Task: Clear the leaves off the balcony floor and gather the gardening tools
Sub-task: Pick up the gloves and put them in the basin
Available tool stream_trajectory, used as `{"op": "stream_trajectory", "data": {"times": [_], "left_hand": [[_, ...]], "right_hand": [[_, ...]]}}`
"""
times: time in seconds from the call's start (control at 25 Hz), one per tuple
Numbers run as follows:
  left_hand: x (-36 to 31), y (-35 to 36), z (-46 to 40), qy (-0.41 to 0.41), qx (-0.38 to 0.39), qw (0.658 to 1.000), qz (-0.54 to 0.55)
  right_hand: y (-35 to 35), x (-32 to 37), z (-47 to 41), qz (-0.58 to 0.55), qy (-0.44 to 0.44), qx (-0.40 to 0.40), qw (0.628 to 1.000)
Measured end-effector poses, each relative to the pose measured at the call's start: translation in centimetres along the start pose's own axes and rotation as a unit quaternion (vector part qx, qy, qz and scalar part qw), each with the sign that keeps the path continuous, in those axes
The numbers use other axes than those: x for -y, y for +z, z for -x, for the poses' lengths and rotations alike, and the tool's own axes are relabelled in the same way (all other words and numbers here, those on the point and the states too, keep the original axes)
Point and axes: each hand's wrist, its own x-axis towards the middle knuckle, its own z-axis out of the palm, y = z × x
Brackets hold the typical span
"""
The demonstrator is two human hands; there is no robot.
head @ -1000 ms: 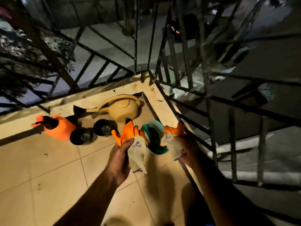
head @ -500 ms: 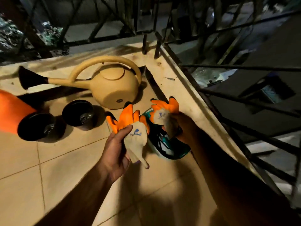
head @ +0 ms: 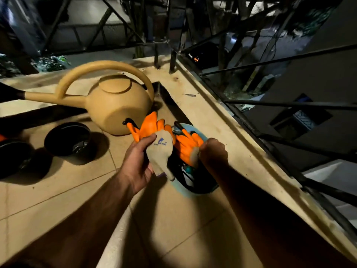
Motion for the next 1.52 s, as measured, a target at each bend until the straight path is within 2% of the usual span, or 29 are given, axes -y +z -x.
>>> {"op": "stream_trajectory", "data": {"times": [0.08,0.16,0.2,0.24,0.28,0.32,0.36,0.52,0.6,0.68,0.76,0.84,0.88,0.92,0.96,1.0,1.04,1.08,1.12,1.16,1.2,1.28,1.36,1.44,1.52], "left_hand": [[-0.2,0.7,-0.1,0.003,0.013,1.000,0.005],[-0.1,1.2,-0.1,-0.007,0.016,0.999,0.027],[0.0,1.3,0.1,-0.011,0.017,0.999,0.035],[0.2,1.4,0.1,-0.012,0.015,0.999,0.042],[0.2,1.6,0.3,-0.013,0.011,0.999,0.043],[0.4,1.8,0.2,-0.014,0.004,0.999,0.038],[0.5,2.0,0.4,-0.019,0.000,0.999,0.038],[1.2,2.4,0.9,-0.033,-0.001,0.999,0.038],[1.5,2.8,1.1,-0.028,0.001,0.999,0.036],[1.7,3.0,1.2,-0.025,0.005,0.999,0.029],[1.8,3.1,1.4,-0.030,0.003,0.999,0.024],[1.9,3.4,1.4,-0.033,0.006,0.999,0.024],[1.8,3.4,1.2,-0.032,0.005,0.999,0.027],[1.8,3.6,1.1,-0.035,0.008,0.999,0.026],[2.0,3.7,0.9,-0.037,0.010,0.999,0.019],[2.3,3.9,0.9,-0.042,0.013,0.999,0.010],[2.7,4.2,0.8,-0.044,0.013,0.999,0.002],[3.3,4.5,0.6,-0.049,0.017,0.999,-0.002],[3.8,4.7,0.2,-0.050,0.023,0.998,-0.004],[4.2,5.0,-0.1,-0.048,0.027,0.999,-0.004],[4.5,5.3,-0.5,-0.043,0.024,0.999,-0.006],[4.4,5.5,-1.2,-0.042,0.005,0.999,-0.031],[4.4,5.3,-1.6,-0.053,-0.066,0.991,-0.106],[4.2,4.9,-1.9,-0.050,-0.119,0.979,-0.157],[3.9,4.7,-2.3,-0.015,-0.115,0.979,-0.168]], "right_hand": [[-4.8,1.4,4.9,0.039,0.063,0.023,0.997],[-8.6,3.3,9.6,0.040,0.047,0.061,0.996],[-7.1,3.6,8.8,0.007,0.041,0.083,0.996],[-7.5,3.1,8.9,0.035,0.048,0.105,0.993],[-7.8,3.0,9.2,0.019,0.056,0.121,0.991],[-7.2,2.5,8.6,0.044,0.014,0.142,0.989],[-6.9,2.4,8.5,0.012,-0.002,0.112,0.994],[-4.4,1.1,8.5,-0.197,0.013,0.104,0.975],[-4.2,0.6,8.6,-0.254,0.033,0.036,0.966],[-4.4,0.5,8.4,-0.210,0.054,0.033,0.976],[-4.9,0.7,8.4,-0.083,0.060,0.050,0.994],[-5.9,1.2,8.9,-0.064,0.029,-0.027,0.997],[-6.5,1.4,9.2,-0.114,0.015,-0.066,0.991],[-7.3,1.7,9.5,-0.200,0.029,-0.055,0.978],[-8.0,2.2,9.8,-0.316,0.071,0.022,0.946],[-8.7,2.5,10.1,-0.412,0.114,0.136,0.894],[-9.2,2.6,10.6,-0.462,0.136,0.238,0.844],[-9.4,2.5,10.9,-0.485,0.129,0.304,0.810],[-9.6,2.2,11.0,-0.499,0.108,0.333,0.793],[-9.6,1.8,10.7,-0.504,0.093,0.327,0.794],[-9.8,1.6,10.5,-0.497,0.084,0.301,0.810],[-10.1,1.2,10.2,-0.448,0.078,0.211,0.866],[-10.0,0.8,9.7,-0.405,0.078,0.144,0.900],[-9.9,0.7,9.3,-0.381,0.071,0.124,0.913],[-9.8,0.8,8.9,-0.401,0.058,0.119,0.907]]}}
